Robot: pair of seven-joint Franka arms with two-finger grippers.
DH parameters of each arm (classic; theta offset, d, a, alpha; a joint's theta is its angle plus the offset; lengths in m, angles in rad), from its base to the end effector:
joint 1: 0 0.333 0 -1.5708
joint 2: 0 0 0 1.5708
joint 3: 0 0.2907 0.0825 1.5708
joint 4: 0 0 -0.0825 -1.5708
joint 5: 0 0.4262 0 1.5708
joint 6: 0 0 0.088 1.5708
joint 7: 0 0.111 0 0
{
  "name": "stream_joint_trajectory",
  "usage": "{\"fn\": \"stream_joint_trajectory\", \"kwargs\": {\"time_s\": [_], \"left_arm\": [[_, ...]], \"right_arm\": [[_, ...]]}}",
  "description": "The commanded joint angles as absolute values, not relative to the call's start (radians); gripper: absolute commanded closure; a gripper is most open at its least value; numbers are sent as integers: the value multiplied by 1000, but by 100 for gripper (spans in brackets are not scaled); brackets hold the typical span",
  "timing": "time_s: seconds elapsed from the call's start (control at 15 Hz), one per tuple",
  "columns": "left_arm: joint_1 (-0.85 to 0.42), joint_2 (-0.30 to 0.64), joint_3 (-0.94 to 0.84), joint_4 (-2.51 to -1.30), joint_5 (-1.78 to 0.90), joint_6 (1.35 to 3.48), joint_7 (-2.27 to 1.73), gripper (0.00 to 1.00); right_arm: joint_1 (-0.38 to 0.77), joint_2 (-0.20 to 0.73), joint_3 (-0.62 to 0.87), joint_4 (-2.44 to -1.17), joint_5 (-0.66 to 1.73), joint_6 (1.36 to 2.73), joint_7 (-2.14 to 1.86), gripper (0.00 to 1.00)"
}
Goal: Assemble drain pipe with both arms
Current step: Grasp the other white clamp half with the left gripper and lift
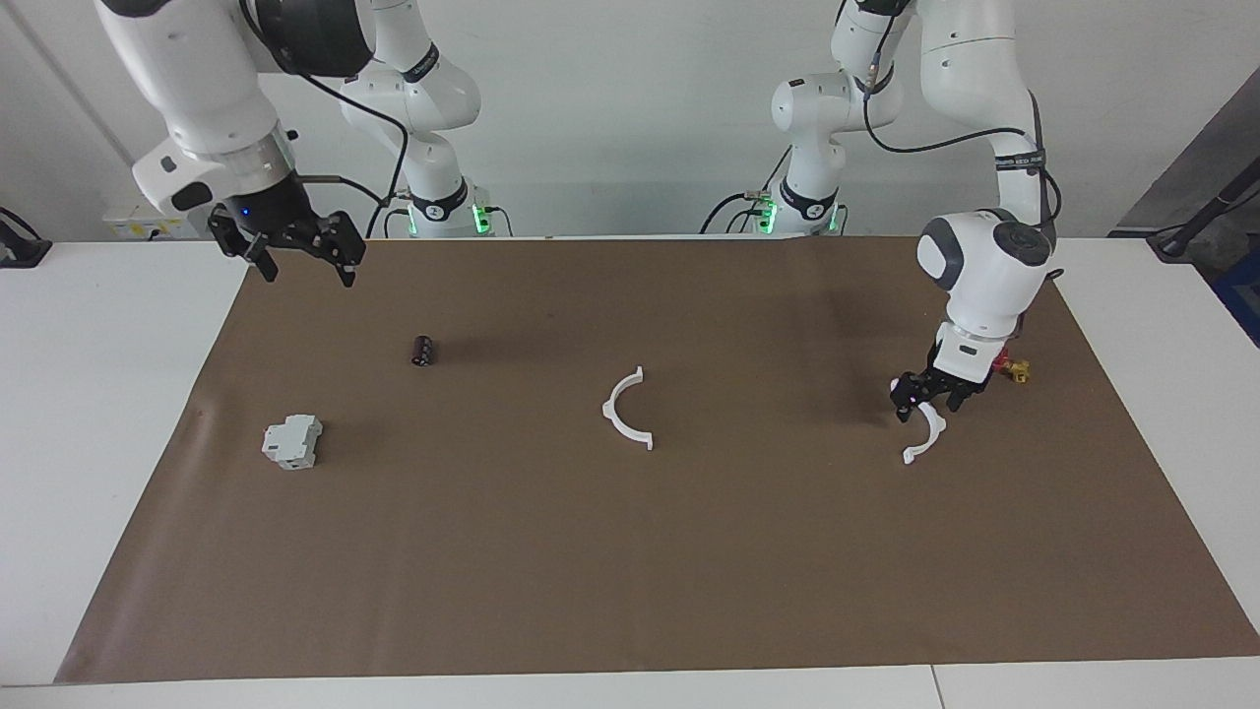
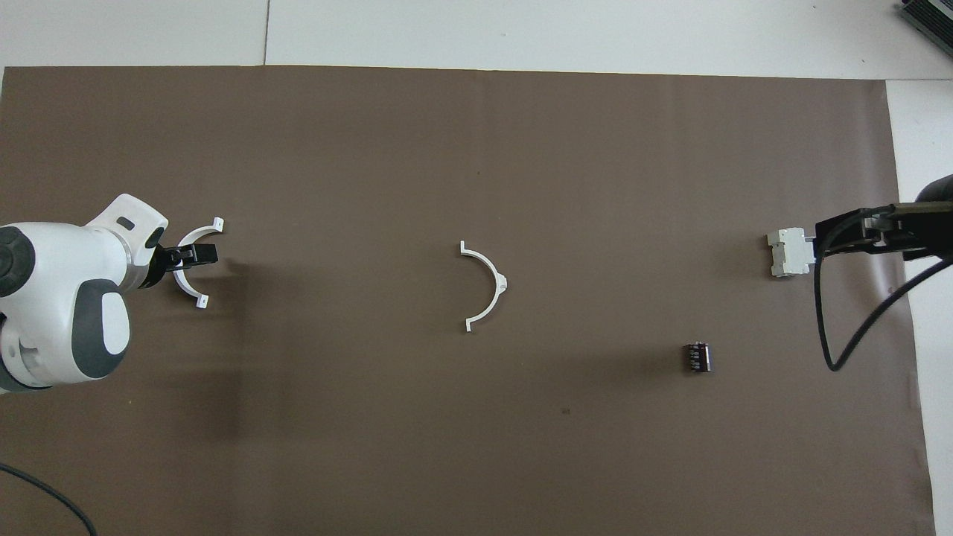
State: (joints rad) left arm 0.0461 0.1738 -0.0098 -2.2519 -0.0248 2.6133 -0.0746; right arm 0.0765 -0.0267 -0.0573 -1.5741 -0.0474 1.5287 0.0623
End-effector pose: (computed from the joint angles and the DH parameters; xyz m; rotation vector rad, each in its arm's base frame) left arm 0.5802 0.0215 0.2450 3.1015 0.2041 0.2918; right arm 0.5848 0.0054 0.6057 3.0941 -0.0690 -0.0261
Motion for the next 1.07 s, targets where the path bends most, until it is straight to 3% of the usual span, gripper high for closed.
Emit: {"fn": "stream_joint_trajectory", "kwargs": {"time_s": [0.0, 0.73, 0.8, 0.87, 1.0], "left_arm": [[64, 167, -14, -2312, -25, 2695, -25, 0], [87, 166, -15, -2298, -25, 2637, -43, 0], [86, 166, -15, -2298, -25, 2637, -48, 10], [81, 166, -14, -2296, -25, 2635, -60, 27], [78, 166, -14, -2290, -25, 2628, -71, 76]], "right_arm": [[54, -23, -41, -1552, -51, 1471, 12, 0], [2, -28, -41, -1552, -6, 1440, -1, 0], [8, -26, -40, -1552, -12, 1442, -14, 0], [8, -26, -40, -1552, -12, 1443, -15, 0], [15, -26, -38, -1552, -15, 1442, -17, 0]]}}
